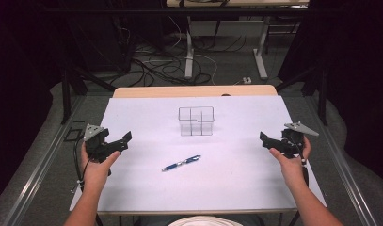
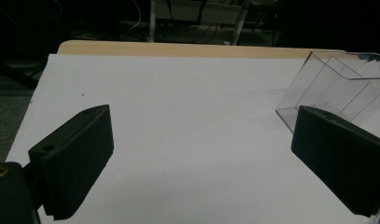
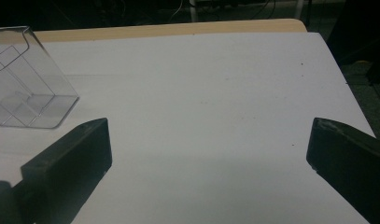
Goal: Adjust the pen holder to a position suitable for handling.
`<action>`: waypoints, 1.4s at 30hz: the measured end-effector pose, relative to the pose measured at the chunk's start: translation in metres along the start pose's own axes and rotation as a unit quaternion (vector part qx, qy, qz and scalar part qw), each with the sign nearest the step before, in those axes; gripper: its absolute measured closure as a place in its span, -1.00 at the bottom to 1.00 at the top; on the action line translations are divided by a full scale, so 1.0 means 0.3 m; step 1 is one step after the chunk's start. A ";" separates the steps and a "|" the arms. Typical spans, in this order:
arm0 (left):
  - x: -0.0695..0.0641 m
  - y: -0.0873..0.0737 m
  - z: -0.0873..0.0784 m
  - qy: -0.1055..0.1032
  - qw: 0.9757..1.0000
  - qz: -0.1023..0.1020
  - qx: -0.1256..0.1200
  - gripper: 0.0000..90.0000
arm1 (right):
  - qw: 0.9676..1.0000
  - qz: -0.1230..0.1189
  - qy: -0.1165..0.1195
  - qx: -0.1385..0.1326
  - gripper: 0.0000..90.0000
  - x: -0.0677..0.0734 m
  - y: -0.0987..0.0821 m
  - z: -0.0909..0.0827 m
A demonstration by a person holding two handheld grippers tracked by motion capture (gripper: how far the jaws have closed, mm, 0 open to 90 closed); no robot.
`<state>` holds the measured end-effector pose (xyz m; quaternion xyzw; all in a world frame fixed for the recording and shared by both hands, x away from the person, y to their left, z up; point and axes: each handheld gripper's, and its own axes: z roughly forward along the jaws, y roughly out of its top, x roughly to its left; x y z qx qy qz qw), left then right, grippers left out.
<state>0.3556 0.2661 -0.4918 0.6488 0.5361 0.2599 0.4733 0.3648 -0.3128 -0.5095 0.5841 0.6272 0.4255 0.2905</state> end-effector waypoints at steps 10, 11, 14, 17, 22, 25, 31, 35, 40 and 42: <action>-0.027 0.012 0.002 -0.007 1.000 0.023 0.009 -0.81 | 1.000 -0.006 0.006 0.003 -1.00 0.011 -0.006 -0.002; -0.032 0.014 0.001 -0.007 0.999 0.030 0.014 -0.81 | 1.000 -0.006 0.006 0.003 -1.00 0.011 -0.006 -0.002; -0.054 0.019 0.004 -0.009 0.999 0.045 0.017 -0.76 | 1.000 -0.016 0.003 0.007 -0.99 0.012 -0.006 -0.006; -0.077 0.021 0.007 -0.009 0.997 0.076 0.032 -0.67 | 1.000 -0.016 0.004 0.007 -0.99 0.014 -0.007 -0.004; -0.116 0.020 0.016 -0.011 0.992 0.117 0.049 -0.66 | 1.000 -0.024 0.008 0.005 -0.99 0.021 -0.010 -0.001; -0.137 0.021 0.018 -0.017 0.990 0.131 0.056 -0.65 | 1.000 -0.022 0.009 0.006 -0.98 0.025 -0.011 -0.002; -0.161 0.025 0.025 -0.024 0.988 0.142 0.062 -0.64 | 1.000 -0.028 0.011 0.009 -0.98 0.023 -0.013 0.003; -0.169 0.022 0.029 -0.029 0.987 0.145 0.066 -0.62 | 0.999 -0.028 0.010 0.011 -0.96 0.026 -0.013 0.004; -0.177 0.023 0.040 -0.031 0.986 0.148 0.068 -0.60 | 0.999 -0.035 0.011 0.009 -0.93 0.029 -0.012 0.002; -0.181 0.026 0.047 -0.032 0.986 0.150 0.070 -0.58 | 0.999 -0.033 0.012 0.009 -0.93 0.032 -0.013 0.002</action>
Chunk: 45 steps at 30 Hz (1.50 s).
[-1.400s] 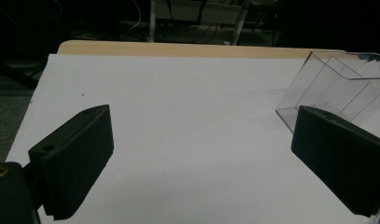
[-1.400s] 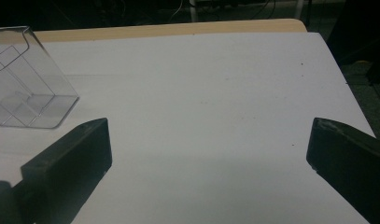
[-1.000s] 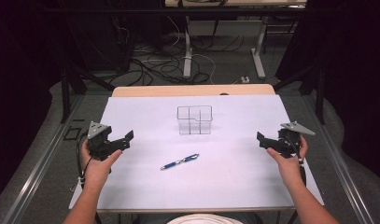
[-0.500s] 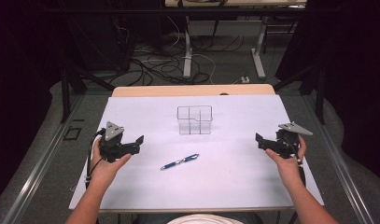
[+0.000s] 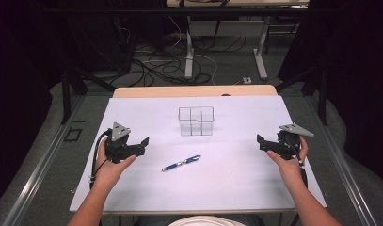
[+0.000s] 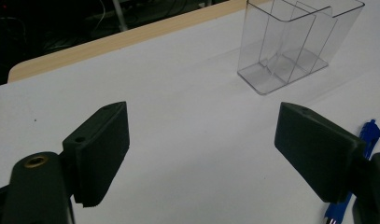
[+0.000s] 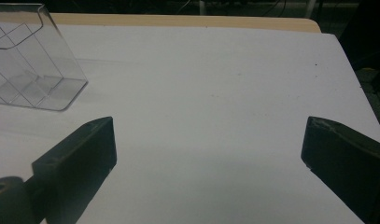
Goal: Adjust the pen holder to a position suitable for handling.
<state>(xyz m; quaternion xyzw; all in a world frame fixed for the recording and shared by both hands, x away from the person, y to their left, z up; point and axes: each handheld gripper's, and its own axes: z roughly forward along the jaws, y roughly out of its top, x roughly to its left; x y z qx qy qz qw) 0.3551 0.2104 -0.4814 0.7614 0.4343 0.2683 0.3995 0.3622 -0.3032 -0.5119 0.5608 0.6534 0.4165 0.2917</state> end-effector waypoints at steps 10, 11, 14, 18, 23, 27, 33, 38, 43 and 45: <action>-0.023 0.045 0.056 -0.007 0.999 0.031 -0.009 -0.11 | 1.000 -0.009 0.000 0.002 -0.88 0.014 -0.004 0.010; -0.024 0.051 0.066 -0.008 0.999 0.032 -0.006 -0.05 | 1.000 -0.010 0.003 0.003 -0.88 0.013 -0.005 0.010; -0.026 0.072 0.100 -0.015 1.000 0.019 -0.002 -0.02 | 1.000 -0.009 0.003 0.004 -0.87 0.014 -0.006 0.009; -0.026 0.108 0.164 -0.019 1.000 -0.015 0.011 0.06 | 1.000 -0.010 0.003 0.005 -0.86 0.011 -0.008 0.010; -0.030 0.131 0.201 -0.015 0.999 -0.044 0.020 0.29 | 1.000 -0.009 0.004 0.007 -0.86 0.009 -0.010 0.013; -0.039 0.157 0.228 -0.014 0.997 -0.066 0.031 0.47 | 1.000 -0.005 0.006 0.010 -0.85 0.010 -0.013 0.015; -0.057 0.198 0.286 -0.033 0.994 -0.097 0.037 0.75 | 1.000 -0.001 0.007 0.012 -0.85 0.011 -0.015 0.017; -0.072 0.216 0.328 -0.040 0.991 -0.118 0.047 0.94 | 1.000 0.001 0.008 0.013 -0.85 0.008 -0.016 0.019; -0.079 0.224 0.355 -0.042 0.989 -0.132 0.048 0.99 | 1.000 -0.002 0.006 0.013 -0.85 0.004 -0.017 0.021; -0.081 0.226 0.367 -0.043 0.988 -0.138 0.048 1.00 | 1.000 -0.002 0.009 0.013 -0.85 0.003 -0.018 0.023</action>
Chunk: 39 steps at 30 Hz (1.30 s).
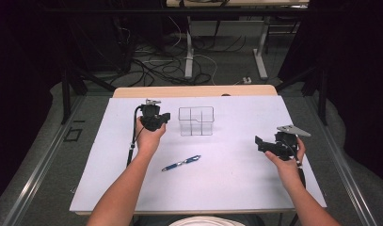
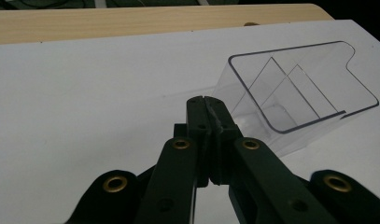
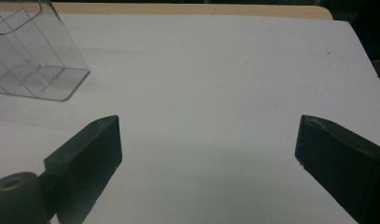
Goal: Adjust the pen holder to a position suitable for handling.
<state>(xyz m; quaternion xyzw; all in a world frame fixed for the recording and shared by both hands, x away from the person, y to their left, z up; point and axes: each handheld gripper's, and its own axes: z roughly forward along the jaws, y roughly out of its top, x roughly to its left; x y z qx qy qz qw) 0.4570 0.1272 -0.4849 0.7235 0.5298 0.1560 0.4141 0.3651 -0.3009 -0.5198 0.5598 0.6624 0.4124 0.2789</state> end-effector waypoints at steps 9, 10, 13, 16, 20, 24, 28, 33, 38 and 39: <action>-0.004 -0.007 0.051 -0.002 1.000 -0.025 0.011 1.00 | 1.000 0.003 0.001 0.004 -0.84 0.002 -0.003 0.003; -0.005 -0.009 0.055 -0.002 1.000 -0.026 0.011 1.00 | 1.000 0.003 0.001 0.004 -0.84 0.002 -0.003 0.005; -0.014 -0.014 0.070 -0.003 0.999 -0.028 0.015 1.00 | 1.000 0.000 0.002 0.003 -0.84 0.002 -0.004 0.006; -0.019 -0.014 0.074 -0.007 0.999 -0.027 0.018 1.00 | 1.000 0.002 0.002 0.004 -0.84 0.004 -0.005 0.007; -0.032 -0.017 0.084 -0.013 0.999 -0.027 0.017 1.00 | 1.000 0.004 0.002 0.005 -0.84 0.006 -0.005 0.007; -0.042 -0.018 0.089 -0.014 0.999 -0.025 0.016 1.00 | 1.000 0.004 0.003 0.006 -0.84 0.006 -0.005 0.007; -0.049 -0.016 0.087 -0.017 1.000 -0.019 0.016 1.00 | 1.000 -0.001 0.003 0.005 -0.84 0.003 -0.006 0.008; -0.053 0.000 0.074 -0.019 1.000 -0.008 0.009 1.00 | 1.000 0.000 0.003 0.005 -0.84 0.003 -0.006 0.009; -0.058 0.028 0.056 -0.016 1.000 0.004 0.002 0.99 | 1.000 0.004 0.002 0.006 -0.84 0.005 -0.005 0.008; -0.060 0.048 0.043 -0.012 1.000 0.021 -0.004 0.99 | 1.000 0.001 0.002 0.005 -0.84 0.002 -0.005 0.008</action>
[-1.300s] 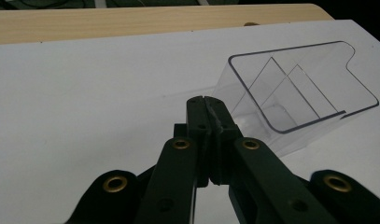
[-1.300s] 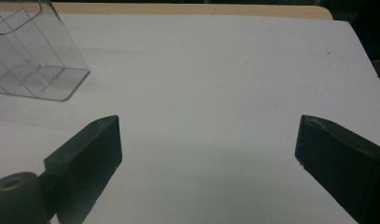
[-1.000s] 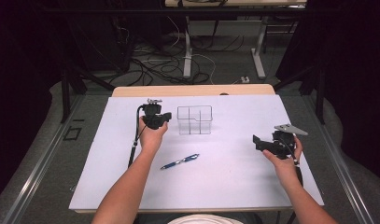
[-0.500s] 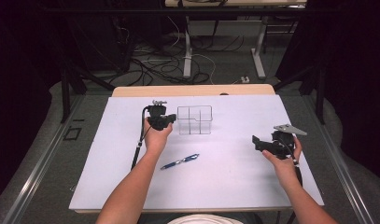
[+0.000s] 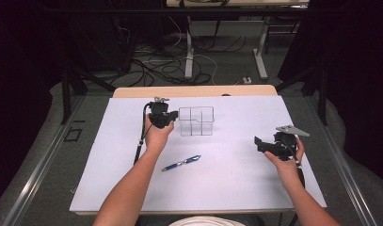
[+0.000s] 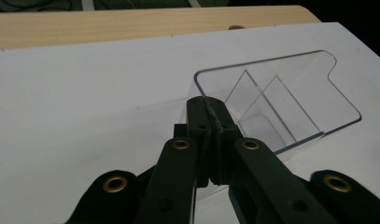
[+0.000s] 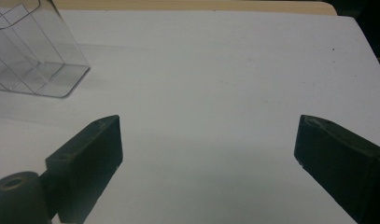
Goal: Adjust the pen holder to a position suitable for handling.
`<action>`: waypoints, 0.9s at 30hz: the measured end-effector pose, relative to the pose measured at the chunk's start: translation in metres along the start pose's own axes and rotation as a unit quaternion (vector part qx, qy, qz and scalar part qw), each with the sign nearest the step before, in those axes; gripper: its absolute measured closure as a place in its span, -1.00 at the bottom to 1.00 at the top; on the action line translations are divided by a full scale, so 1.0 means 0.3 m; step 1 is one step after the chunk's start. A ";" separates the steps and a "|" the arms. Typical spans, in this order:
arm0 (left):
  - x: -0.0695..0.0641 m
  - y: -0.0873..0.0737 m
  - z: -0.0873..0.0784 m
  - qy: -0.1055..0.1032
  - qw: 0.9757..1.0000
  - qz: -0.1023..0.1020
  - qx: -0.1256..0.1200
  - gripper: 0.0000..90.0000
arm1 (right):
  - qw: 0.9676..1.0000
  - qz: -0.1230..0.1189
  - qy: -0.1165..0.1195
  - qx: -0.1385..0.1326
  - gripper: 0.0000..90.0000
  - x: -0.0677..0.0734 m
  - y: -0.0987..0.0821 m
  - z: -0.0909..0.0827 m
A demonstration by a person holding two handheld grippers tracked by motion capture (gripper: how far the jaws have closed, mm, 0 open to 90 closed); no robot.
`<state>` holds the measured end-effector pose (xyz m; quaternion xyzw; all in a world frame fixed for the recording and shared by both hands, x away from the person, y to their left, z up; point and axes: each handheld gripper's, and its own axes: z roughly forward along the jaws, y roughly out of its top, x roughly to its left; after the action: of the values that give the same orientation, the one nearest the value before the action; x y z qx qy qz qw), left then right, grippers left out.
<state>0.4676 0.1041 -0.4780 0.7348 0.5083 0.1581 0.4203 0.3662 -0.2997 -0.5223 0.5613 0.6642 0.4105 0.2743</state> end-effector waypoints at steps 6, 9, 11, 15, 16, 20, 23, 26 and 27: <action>-0.025 0.056 -0.012 -0.012 0.998 0.055 -0.002 0.73 | 1.000 0.001 0.001 0.002 -0.84 -0.001 -0.001 0.002; -0.041 0.073 -0.012 -0.010 0.997 0.080 0.001 0.62 | 1.000 0.001 0.001 0.002 -0.84 -0.001 -0.001 0.002; -0.056 0.090 -0.010 -0.017 0.995 0.102 0.006 0.53 | 1.000 0.001 0.001 0.002 -0.84 -0.001 -0.001 0.002; -0.086 0.118 -0.002 -0.026 0.989 0.144 0.029 0.29 | 1.000 0.000 0.002 0.002 -0.84 -0.002 -0.002 0.004; -0.093 0.124 -0.001 -0.032 0.987 0.156 0.033 0.22 | 1.000 -0.002 0.002 0.003 -0.83 -0.002 -0.002 0.004; -0.117 0.149 -0.001 -0.055 0.980 0.183 0.053 0.13 | 1.000 -0.002 0.002 0.004 -0.83 -0.002 -0.003 0.005; -0.133 0.164 0.000 -0.065 0.975 0.204 0.056 0.01 | 1.000 -0.001 0.003 0.004 -0.83 -0.002 -0.003 0.005; -0.149 0.174 0.007 -0.063 0.966 0.239 0.071 -0.01 | 1.000 -0.002 0.003 0.004 -0.83 -0.004 -0.003 0.007; -0.151 0.178 0.009 -0.062 0.961 0.258 0.082 -0.02 | 1.000 0.000 0.004 0.005 -0.83 -0.003 -0.003 0.007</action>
<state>0.4825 0.0562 -0.4290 0.8812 0.2854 0.1731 0.3347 0.3676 -0.3000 -0.5242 0.5611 0.6673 0.4092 0.2692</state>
